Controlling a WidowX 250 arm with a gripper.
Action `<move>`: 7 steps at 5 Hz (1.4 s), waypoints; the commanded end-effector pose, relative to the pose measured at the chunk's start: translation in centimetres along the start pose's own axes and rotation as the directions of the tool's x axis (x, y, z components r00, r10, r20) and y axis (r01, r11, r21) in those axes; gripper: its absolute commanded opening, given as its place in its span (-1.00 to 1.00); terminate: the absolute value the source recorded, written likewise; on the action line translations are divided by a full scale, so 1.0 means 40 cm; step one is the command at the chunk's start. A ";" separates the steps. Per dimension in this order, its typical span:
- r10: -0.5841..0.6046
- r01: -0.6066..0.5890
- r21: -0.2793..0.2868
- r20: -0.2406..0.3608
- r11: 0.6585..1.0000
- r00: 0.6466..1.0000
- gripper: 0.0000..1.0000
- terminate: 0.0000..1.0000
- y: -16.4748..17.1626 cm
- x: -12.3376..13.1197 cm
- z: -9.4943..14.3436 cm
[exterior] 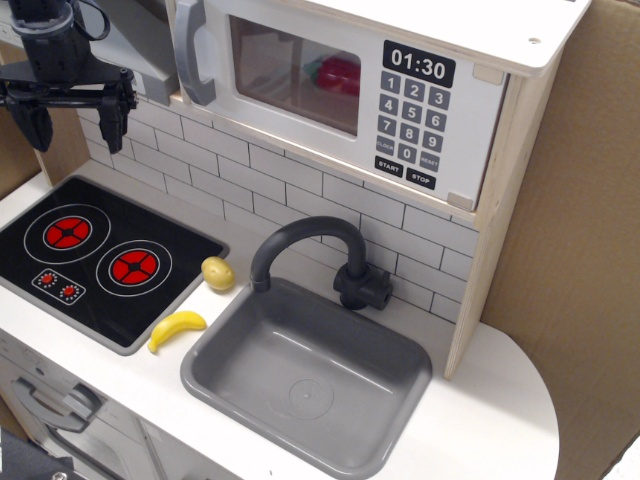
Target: Open microwave
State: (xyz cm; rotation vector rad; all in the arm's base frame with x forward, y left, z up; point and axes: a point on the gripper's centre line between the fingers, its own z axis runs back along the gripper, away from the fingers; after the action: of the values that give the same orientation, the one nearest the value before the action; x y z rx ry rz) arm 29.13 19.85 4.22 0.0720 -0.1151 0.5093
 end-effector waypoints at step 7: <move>-0.240 0.283 -0.173 0.231 0.943 0.943 1.00 -1.00 -0.202 0.142 0.209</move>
State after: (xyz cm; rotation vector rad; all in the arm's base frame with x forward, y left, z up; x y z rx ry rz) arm 37.00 14.55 10.36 -0.0843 -0.2933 0.2232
